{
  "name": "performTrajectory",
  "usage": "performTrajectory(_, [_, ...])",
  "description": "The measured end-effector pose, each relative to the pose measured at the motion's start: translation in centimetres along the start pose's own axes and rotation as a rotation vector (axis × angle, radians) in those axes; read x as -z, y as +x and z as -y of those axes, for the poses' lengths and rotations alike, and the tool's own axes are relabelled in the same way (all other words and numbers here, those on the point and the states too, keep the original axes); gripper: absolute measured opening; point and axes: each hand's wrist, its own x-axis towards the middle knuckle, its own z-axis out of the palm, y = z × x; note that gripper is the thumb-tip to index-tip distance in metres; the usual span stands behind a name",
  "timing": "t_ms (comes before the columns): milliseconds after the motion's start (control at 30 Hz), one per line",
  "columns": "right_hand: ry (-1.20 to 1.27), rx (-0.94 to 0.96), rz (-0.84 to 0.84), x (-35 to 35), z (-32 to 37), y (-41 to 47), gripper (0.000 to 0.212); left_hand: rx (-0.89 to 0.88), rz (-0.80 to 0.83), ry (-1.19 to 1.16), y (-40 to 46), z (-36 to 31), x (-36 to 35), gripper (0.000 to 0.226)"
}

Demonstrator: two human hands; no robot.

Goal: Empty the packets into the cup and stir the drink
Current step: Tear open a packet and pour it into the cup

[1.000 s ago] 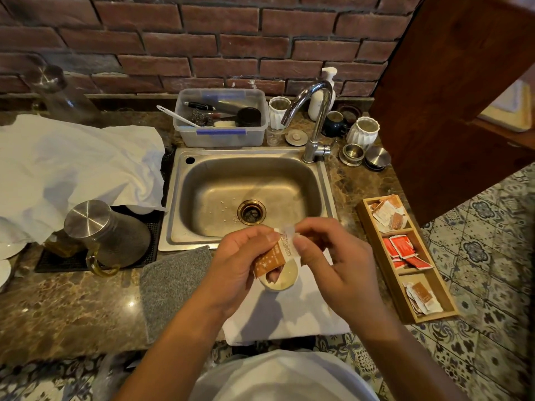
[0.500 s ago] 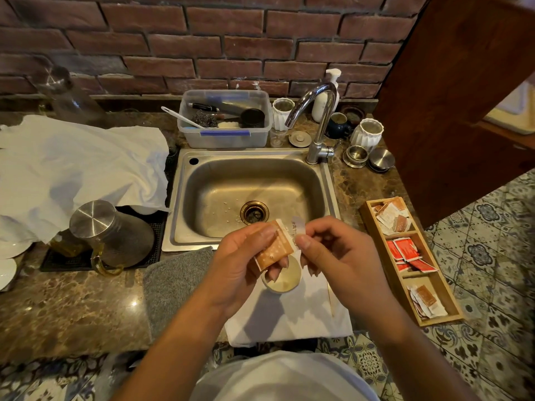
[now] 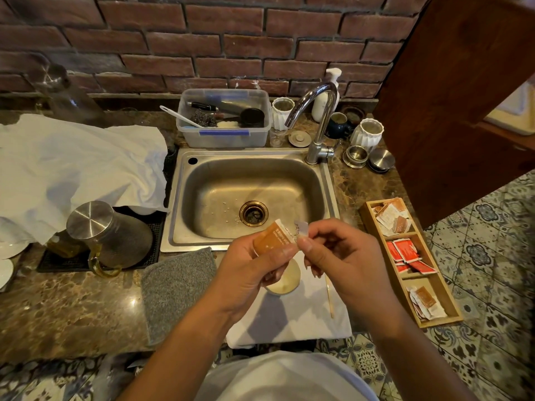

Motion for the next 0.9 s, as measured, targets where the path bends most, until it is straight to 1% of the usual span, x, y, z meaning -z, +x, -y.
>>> performTrajectory(67, [-0.003,-0.019,0.021,0.2,-0.1,0.0,0.017,0.0,-0.01,0.013,0.0,0.0,0.1,0.054])
performTrajectory(200, [-0.021,-0.032,0.016,0.3,-0.3,0.0,0.018,0.002,-0.02,0.046,0.1,-0.3,-0.1,0.042])
performTrajectory(300, [-0.022,-0.036,0.006,0.3,-0.5,0.0,0.016,0.008,-0.024,0.029,0.3,-0.3,-0.2,0.05])
performTrajectory(400, [-0.008,-0.042,-0.007,0.1,-0.6,-0.1,0.015,0.025,-0.016,0.015,0.3,-0.1,-0.2,0.041])
performTrajectory(500, [0.064,-0.064,-0.019,0.0,-0.8,-0.2,0.01,0.038,-0.013,-0.018,0.3,0.3,-0.3,0.043])
performTrajectory(600, [0.118,-0.078,-0.025,0.1,-1.1,-0.4,0.003,0.04,-0.002,-0.053,0.4,0.5,-0.6,0.033])
performTrajectory(667, [0.18,-0.091,-0.016,0.2,-1.1,-0.4,0.008,0.042,-0.001,-0.088,0.5,0.6,-0.7,0.025])
performTrajectory(767, [0.337,-0.13,-0.018,1.2,-0.7,-0.3,0.032,0.035,-0.032,-0.151,0.6,0.7,-0.1,0.016])
performTrajectory(834, [0.372,-0.144,-0.042,2.4,-0.3,-0.1,0.036,0.024,-0.086,-0.145,0.6,0.6,0.6,0.017])
performTrajectory(900, [0.356,-0.171,-0.051,3.3,-0.1,0.0,0.038,0.025,-0.125,-0.114,0.4,0.4,1.1,0.019])
